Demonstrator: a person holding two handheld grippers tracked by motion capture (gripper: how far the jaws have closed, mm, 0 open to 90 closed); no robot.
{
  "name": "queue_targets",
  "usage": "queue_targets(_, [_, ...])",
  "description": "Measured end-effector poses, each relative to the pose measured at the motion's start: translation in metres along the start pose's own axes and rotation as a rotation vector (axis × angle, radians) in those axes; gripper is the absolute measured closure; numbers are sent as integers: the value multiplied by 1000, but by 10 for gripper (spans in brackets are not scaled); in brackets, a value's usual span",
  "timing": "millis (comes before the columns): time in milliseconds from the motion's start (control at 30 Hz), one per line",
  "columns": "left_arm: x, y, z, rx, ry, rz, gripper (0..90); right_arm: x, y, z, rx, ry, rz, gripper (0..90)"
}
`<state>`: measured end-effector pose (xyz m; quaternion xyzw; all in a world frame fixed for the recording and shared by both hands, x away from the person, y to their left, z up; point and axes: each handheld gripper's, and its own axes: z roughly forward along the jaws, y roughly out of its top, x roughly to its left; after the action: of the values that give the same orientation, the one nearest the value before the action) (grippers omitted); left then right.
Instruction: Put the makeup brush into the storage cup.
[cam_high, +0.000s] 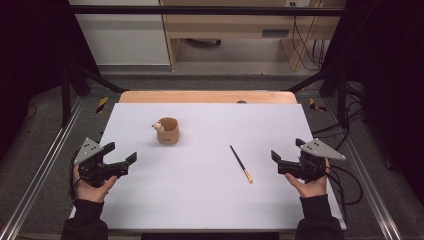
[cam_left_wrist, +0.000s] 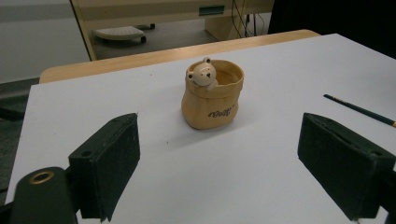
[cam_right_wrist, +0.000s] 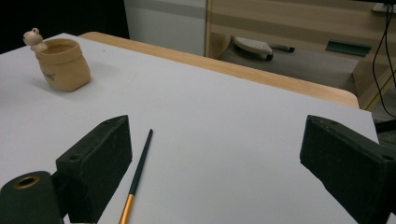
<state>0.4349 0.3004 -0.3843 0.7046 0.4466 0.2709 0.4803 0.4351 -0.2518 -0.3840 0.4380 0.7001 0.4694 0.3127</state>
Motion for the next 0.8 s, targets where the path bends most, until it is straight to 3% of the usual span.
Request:
queue_targets(400, [3, -7, 4, 35, 14, 5, 122, 2, 2, 2, 44, -11, -8, 108])
queue_targets(800, [2, -13, 12, 72, 13, 14, 122, 11, 2, 11, 84, 15, -26, 115])
